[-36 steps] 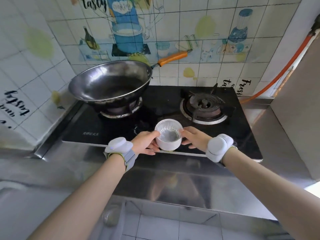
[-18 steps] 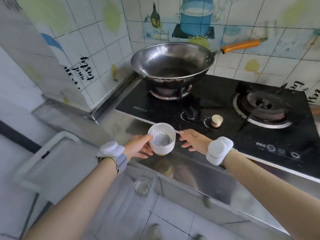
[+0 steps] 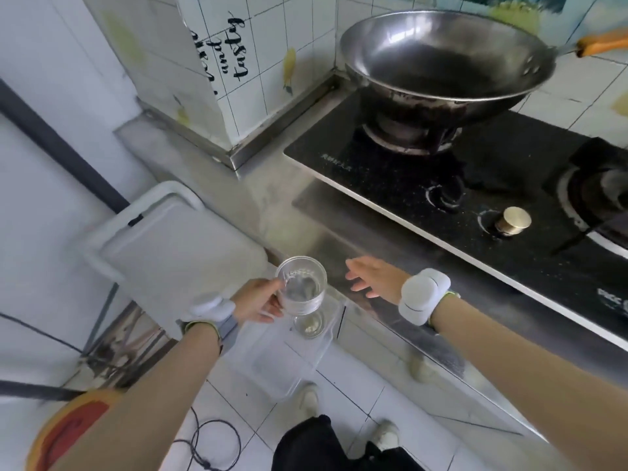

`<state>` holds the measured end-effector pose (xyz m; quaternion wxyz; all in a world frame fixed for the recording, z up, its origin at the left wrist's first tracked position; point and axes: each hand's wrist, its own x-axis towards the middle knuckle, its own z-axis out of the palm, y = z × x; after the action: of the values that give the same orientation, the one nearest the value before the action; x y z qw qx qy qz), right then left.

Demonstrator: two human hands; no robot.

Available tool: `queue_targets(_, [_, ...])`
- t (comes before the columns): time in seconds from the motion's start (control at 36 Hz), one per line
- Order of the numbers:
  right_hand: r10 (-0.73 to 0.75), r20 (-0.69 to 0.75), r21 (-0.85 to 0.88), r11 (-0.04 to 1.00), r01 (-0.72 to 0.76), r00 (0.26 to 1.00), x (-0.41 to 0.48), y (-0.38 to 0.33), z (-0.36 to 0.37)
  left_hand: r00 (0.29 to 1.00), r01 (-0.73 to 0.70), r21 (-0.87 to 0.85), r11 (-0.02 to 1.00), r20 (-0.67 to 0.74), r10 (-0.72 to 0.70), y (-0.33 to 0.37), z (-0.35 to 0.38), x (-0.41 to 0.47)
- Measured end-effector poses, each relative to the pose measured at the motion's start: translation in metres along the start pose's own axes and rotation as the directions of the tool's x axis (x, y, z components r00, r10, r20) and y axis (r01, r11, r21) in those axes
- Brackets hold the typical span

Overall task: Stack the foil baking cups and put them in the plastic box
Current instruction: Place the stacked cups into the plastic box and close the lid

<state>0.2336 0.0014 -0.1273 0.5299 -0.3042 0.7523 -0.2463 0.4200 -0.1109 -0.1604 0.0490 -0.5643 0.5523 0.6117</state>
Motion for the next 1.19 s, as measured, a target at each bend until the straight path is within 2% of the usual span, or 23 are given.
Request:
queue_targets(0.25, [0.051, 0.088, -0.039, 0.998, -0.048, 0.995, 0.028, 0.012, 0.033, 0.988, 0.152, -0.023, 0.988, -0.008, -0.152, -0.057, -0.008, 0.031])
queue_targets(0.44, [0.077, 0.117, -0.068, 0.995, -0.07, 0.99, 0.044, 0.025, 0.056, 0.975, 0.222, 0.08, 0.972, -0.025, -0.221, -0.093, -0.006, 0.056])
queue_targets(0.78, [0.168, 0.171, -0.162, 0.977, -0.141, 0.971, 0.064, 0.046, 0.074, 0.966, 0.235, 0.354, 0.905, 0.02, -0.259, -0.12, 0.005, 0.085])
queue_targets(1.03, [0.209, 0.186, -0.178, 0.968, -0.176, 0.96, 0.074, 0.056, 0.078, 0.955, 0.243, 0.415, 0.877, 0.059, -0.292, -0.131, 0.009, 0.104])
queue_targets(1.19, [0.231, 0.165, -0.144, 0.967, -0.208, 0.959, 0.083, 0.063, 0.082, 0.955, 0.236, 0.394, 0.888, 0.074, -0.287, -0.137, 0.012, 0.113])
